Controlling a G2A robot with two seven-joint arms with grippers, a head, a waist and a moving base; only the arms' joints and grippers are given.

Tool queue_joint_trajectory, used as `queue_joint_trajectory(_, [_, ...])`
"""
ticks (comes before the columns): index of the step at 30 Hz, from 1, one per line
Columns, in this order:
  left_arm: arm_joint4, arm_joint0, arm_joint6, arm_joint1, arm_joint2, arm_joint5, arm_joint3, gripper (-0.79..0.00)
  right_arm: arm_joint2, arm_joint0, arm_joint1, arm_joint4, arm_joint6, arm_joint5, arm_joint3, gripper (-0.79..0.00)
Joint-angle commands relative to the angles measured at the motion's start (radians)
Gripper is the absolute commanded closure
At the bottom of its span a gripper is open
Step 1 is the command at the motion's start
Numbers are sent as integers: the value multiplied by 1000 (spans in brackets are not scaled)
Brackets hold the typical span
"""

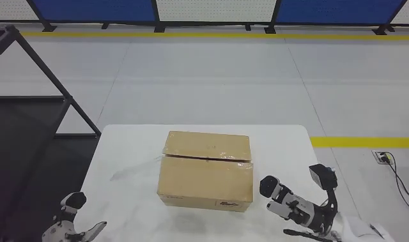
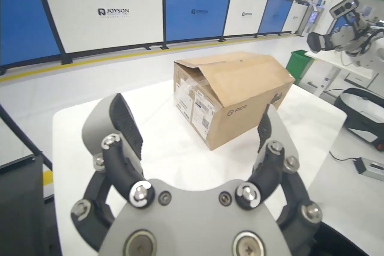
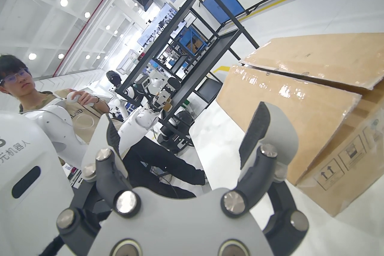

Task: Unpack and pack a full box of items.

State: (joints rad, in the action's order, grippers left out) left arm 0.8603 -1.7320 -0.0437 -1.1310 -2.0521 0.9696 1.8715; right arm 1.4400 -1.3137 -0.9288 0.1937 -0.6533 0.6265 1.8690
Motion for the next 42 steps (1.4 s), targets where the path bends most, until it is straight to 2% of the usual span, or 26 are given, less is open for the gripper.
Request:
queue_joint_trajectory(1, [-165,36,163,17,15,5,-5,-785,15,21,0,51,0,-18,-38,-785])
queue_joint_trajectory(4, [-387,61,351,43,31,-5,11,-785,24,44,-5,24,80,-93,-64,-785])
queue_joint_trajectory(9, [-766,74,683,92,31,-112,61,-785,16,62,-11,30,119,-170,-95,-785])
queue_joint_trajectory(20, [-782,75,702,95,25,-122,64,-785,16,62,-11,30,119,-170,-95,-785])
queue_joint_trajectory(22, [-800,78,719,97,49,-165,64,-785,1,64,-12,22,106,-176,-94,-785])
queue_joint_trajectory(30, [-899,231,879,124,120,-340,31,-785,-88,199,-25,57,-36,-171,-216,-785])
queue_joint_trajectory(33, [-977,307,970,136,155,-415,-14,-785,-117,252,-31,76,-84,-140,-277,-785])
queue_joint_trajectory(36, [-993,379,1035,146,181,-472,-60,-785,-133,291,-35,57,-84,-167,-333,-785])
queue_joint_trajectory(42, [-977,400,1050,150,183,-488,-68,-785,-133,291,-35,57,-84,-167,-333,-785])
